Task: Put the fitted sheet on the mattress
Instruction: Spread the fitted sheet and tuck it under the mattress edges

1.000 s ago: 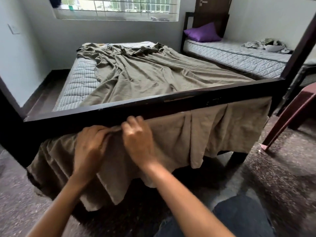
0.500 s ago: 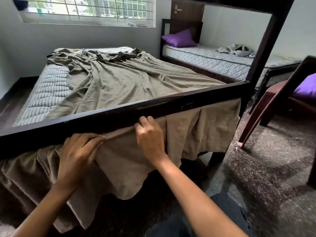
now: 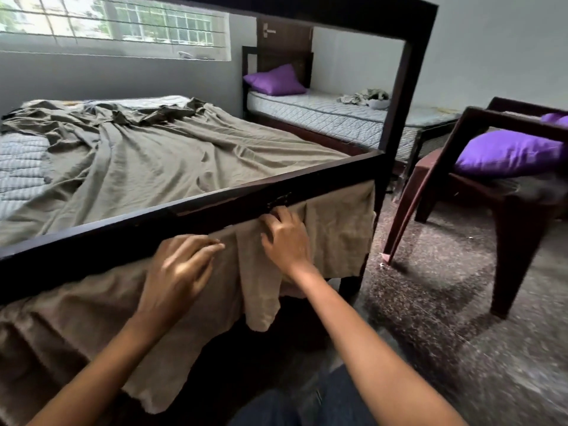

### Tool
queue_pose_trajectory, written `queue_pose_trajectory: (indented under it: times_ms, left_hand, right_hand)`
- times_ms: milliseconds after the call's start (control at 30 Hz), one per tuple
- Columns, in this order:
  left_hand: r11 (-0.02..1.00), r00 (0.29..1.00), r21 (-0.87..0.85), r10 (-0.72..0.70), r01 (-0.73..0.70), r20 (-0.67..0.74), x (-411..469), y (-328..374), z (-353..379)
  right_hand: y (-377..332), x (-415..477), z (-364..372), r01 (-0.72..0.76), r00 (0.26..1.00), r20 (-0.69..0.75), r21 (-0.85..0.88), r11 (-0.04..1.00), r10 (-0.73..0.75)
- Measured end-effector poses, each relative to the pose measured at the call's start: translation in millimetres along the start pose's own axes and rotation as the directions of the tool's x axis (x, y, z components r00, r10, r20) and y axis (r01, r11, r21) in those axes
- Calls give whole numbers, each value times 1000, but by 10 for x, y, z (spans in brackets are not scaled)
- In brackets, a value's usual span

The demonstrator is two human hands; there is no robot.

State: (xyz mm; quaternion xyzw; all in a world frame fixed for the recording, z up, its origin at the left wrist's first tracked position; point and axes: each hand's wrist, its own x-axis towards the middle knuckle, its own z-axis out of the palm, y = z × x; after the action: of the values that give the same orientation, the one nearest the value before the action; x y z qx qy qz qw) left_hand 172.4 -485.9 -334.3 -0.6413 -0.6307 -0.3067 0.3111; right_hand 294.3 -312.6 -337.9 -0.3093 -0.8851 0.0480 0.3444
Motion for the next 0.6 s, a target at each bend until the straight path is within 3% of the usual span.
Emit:
queue_pose_trajectory:
  times_ms: [100, 200, 367, 467, 533, 600]
  left_hand:
    - [990, 994, -119, 81, -71, 79, 382, 237, 408]
    - [968, 980, -235, 125, -86, 154, 753, 482, 826]
    - [919, 981, -391, 119, -50, 156, 1337, 834, 1475]
    - [909, 972, -410, 158, -75, 172, 1651, 1097, 1969]
    - [916, 955, -393, 179, -75, 236, 1850, 1234, 2309]
    - [936, 930, -347, 169, -48, 327, 2007, 1316, 2566]
  right_hand:
    - [335, 117, -166, -68, 998, -18, 21, 997, 68]
    - [778, 232, -308, -181, 976, -125, 5, 983, 180]
    - [1847, 498, -476, -468, 842, -208, 180, 865, 498]
    - [2406, 590, -442, -514, 811, -186, 228, 827, 555]
    - [2654, 675, -369, -499, 827, -167, 221, 838, 536]
    - [2789, 771, -303, -541, 797, -147, 258, 801, 586]
